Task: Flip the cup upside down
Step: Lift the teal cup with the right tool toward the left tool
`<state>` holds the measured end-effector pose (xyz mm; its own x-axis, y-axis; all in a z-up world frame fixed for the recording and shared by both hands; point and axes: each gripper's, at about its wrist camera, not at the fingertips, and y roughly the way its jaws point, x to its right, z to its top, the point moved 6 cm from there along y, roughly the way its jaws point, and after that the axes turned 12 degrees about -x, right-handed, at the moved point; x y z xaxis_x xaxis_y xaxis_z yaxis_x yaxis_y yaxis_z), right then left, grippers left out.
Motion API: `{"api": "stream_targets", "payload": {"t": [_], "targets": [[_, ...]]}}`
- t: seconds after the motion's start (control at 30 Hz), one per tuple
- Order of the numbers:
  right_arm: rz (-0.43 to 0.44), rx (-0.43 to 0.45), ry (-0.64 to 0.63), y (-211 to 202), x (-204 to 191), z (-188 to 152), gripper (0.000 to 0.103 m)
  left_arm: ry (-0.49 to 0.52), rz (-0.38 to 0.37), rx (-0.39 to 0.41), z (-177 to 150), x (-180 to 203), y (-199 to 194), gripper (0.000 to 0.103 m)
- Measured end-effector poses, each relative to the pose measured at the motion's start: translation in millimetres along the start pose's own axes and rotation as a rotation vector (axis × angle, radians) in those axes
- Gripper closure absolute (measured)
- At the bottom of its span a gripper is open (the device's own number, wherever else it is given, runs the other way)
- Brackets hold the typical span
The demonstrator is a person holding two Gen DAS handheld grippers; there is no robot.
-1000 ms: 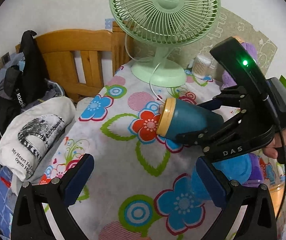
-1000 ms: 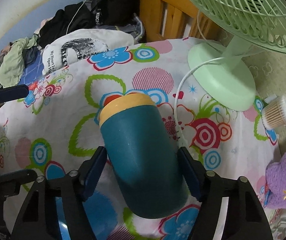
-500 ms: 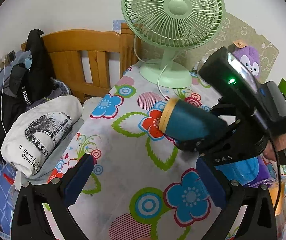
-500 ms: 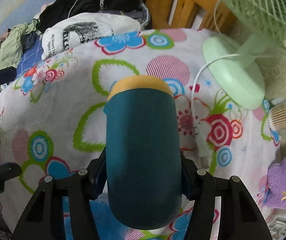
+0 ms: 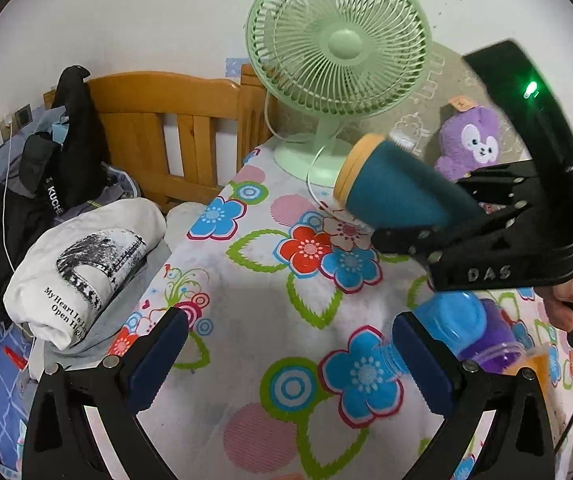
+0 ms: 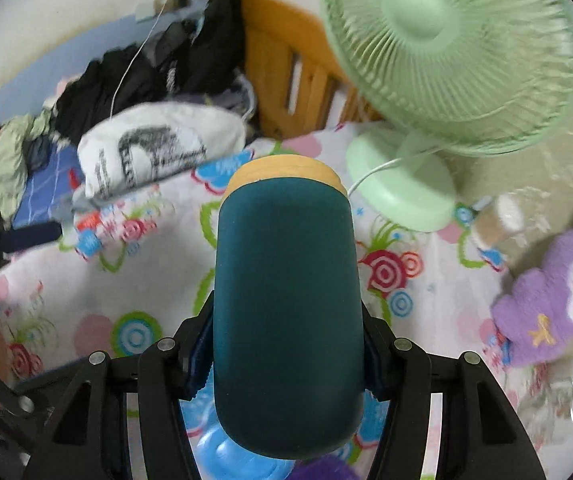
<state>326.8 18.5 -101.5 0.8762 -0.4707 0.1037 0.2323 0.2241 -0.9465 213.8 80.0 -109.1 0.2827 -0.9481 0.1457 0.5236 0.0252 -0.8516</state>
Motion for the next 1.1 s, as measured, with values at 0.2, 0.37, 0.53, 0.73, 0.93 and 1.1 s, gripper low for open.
{"api": "stream_targets", "payload": {"t": [0.2,0.37,0.53,0.73,0.93,1.1], "targets": [[-0.049,0.056,0.130,-38,-13,-19,0.041,0.020,-0.014,0.034,-18,0,-32,0.000],[-0.031,0.080,0.199,-63,-38,-44,0.041,0.029,-0.028,0.054,-40,-2,-56,0.000],[-0.022,0.064,0.276,-67,-64,-85,0.041,0.054,-0.035,0.046,-73,-4,-71,0.000],[0.021,0.021,0.389,-43,-92,-141,0.041,0.093,-0.036,0.003,-118,-5,-65,0.000],[0.039,-0.027,0.461,-17,-116,-178,0.041,0.127,-0.040,-0.052,-155,0,-59,0.000],[-0.002,-0.039,0.496,-12,-125,-196,0.041,0.126,-0.041,-0.066,-173,-2,-61,0.000]]}}
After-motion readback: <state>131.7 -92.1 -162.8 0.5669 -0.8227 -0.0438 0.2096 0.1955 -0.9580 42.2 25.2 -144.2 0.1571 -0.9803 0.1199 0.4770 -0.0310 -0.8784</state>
